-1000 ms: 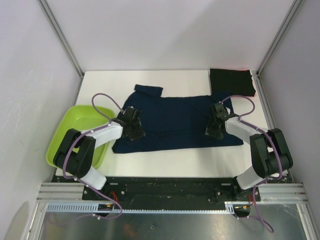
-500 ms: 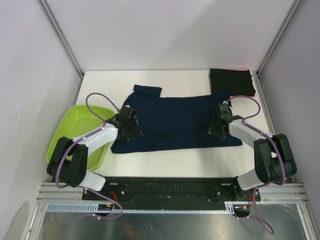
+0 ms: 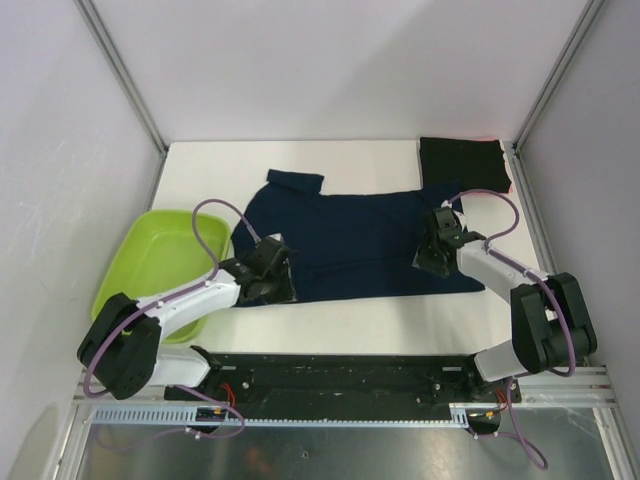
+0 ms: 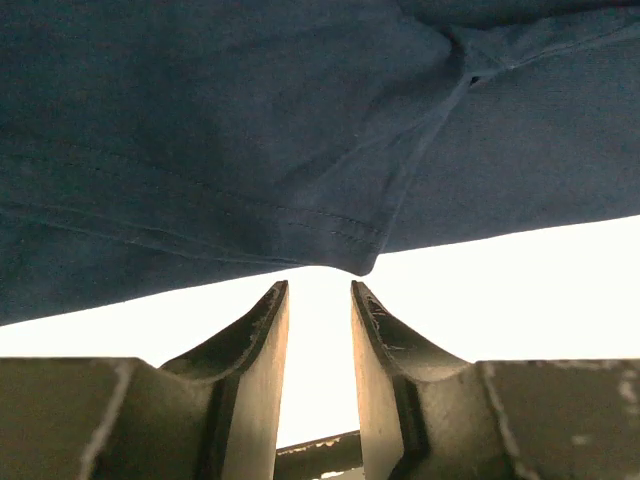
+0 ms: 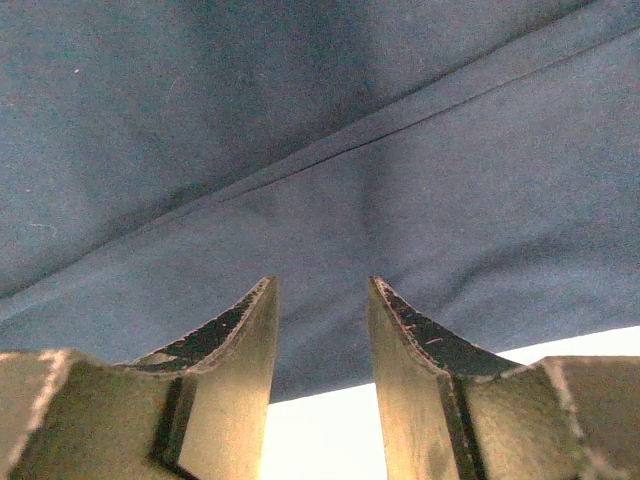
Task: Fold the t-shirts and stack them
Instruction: Fold the flattened tshirt in 1/3 of the way
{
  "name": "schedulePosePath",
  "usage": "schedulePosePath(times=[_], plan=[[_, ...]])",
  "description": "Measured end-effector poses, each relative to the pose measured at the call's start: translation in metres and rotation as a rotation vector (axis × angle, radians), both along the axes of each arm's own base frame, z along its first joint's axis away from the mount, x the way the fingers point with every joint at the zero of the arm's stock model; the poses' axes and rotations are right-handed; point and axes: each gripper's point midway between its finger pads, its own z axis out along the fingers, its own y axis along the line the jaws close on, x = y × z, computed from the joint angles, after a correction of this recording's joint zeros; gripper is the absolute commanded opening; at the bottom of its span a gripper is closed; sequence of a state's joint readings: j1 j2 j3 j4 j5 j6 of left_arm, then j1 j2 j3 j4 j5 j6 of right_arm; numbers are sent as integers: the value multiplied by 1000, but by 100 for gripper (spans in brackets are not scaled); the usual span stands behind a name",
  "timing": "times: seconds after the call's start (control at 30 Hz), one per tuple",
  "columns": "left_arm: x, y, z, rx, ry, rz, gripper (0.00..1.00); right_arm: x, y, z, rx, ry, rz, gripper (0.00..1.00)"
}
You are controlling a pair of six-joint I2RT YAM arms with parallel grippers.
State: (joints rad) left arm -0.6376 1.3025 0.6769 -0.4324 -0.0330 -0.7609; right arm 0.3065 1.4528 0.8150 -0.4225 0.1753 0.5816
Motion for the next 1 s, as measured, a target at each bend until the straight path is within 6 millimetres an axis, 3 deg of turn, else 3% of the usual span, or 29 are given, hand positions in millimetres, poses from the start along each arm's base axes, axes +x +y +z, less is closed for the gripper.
schedulePosePath(times=[0.1,0.2,0.43,0.57,0.67,0.83,1.0], plan=[[-1,3,-1,20,-4,10,36,-1,6,3,16,-7,6,45],[2,14,4,52,-32,63,37,-6,28,8,40,-25,53,45],[25,71,30,101,-130,333,38,-32,130,23,115,-80,321,41],[32,103,23,152,-109,461,37,-39,198,31,148,-113,471,40],[32,114,15,179,-72,501,37,-44,237,32,160,-127,551,39],[33,127,8,195,-40,553,37,-55,280,30,163,-136,648,38],[33,134,5,203,-25,578,37,-68,304,23,150,-127,717,38]])
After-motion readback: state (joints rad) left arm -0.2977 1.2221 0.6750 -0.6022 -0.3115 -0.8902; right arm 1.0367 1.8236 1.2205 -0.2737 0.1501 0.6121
